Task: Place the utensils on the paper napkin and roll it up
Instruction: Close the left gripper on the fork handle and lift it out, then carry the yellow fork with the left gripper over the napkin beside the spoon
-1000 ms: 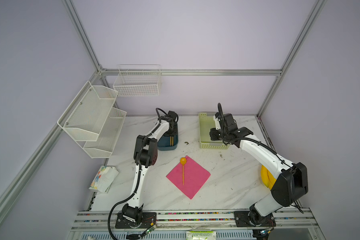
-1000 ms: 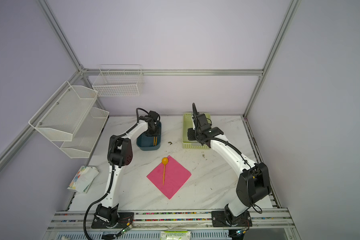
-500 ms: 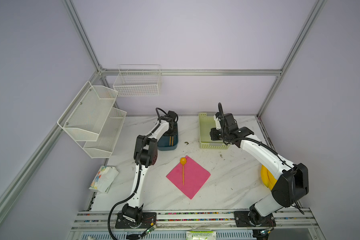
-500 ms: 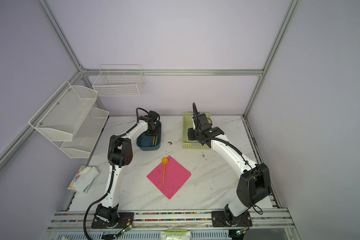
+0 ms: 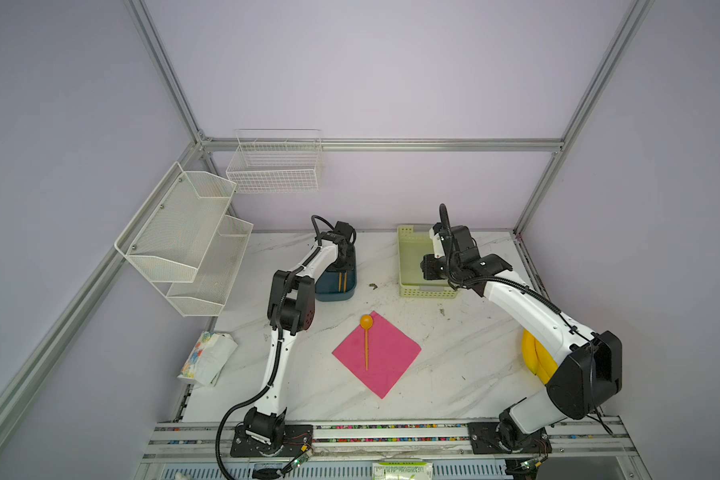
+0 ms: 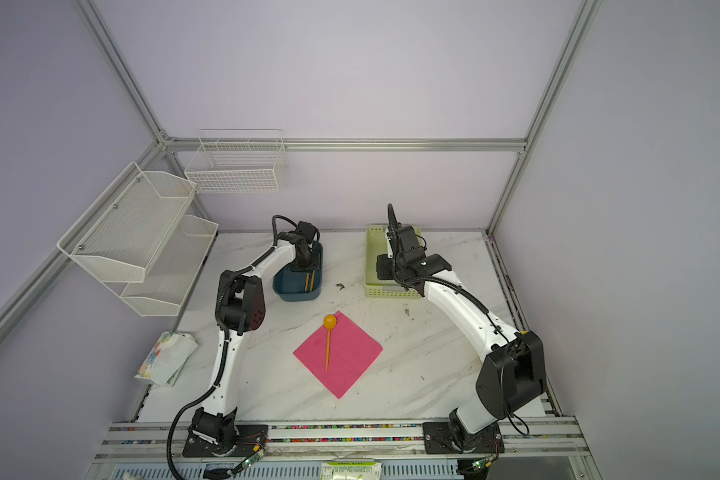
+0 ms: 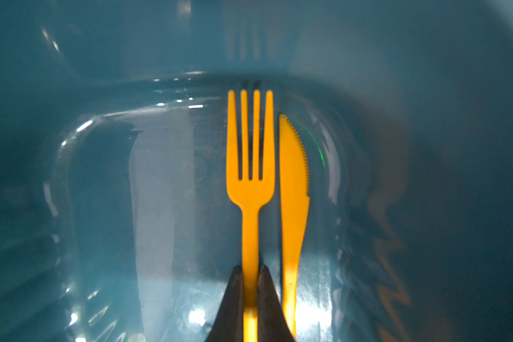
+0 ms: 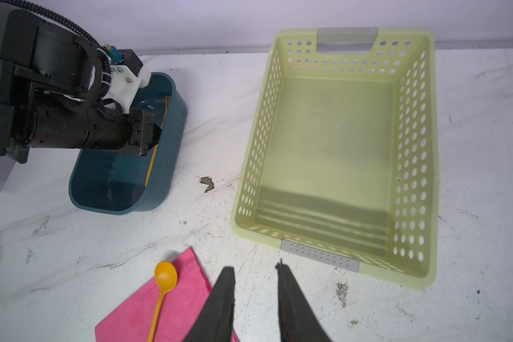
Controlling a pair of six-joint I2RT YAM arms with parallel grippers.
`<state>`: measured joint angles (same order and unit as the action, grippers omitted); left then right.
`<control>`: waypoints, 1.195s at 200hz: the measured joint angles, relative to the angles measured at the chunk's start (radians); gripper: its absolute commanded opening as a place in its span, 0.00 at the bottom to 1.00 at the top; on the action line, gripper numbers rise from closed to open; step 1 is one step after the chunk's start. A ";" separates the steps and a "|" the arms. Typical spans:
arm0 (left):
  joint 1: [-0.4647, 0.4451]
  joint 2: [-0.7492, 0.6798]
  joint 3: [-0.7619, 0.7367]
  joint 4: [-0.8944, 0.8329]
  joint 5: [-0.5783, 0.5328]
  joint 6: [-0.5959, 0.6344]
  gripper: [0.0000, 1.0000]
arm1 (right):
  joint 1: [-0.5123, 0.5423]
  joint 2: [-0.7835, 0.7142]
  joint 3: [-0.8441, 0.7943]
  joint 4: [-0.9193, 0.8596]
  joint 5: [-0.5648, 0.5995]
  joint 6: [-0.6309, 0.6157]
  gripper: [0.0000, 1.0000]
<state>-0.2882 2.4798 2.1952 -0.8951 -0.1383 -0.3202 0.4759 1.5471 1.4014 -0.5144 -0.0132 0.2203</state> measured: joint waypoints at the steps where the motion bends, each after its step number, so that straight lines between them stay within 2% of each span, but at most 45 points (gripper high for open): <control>1: 0.000 0.000 0.000 0.000 0.000 0.000 0.07 | 0.000 0.000 0.000 0.000 0.000 0.000 0.29; 65: 0.000 -0.024 0.000 -0.006 -0.003 0.002 0.07 | 0.000 -0.007 0.000 0.000 0.002 -0.002 0.29; 134: 0.001 -0.208 -0.014 -0.003 0.003 0.002 0.07 | 0.000 -0.011 -0.001 0.001 0.002 -0.028 0.29; 239: -0.018 -0.484 -0.320 -0.008 0.038 -0.065 0.07 | -0.051 -0.009 -0.001 0.002 -0.020 -0.103 0.29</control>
<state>-0.3058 1.9961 1.8748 -0.9035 -0.1001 -0.3855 0.4252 1.5379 1.4002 -0.5125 -0.0334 0.1173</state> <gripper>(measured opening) 0.072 0.290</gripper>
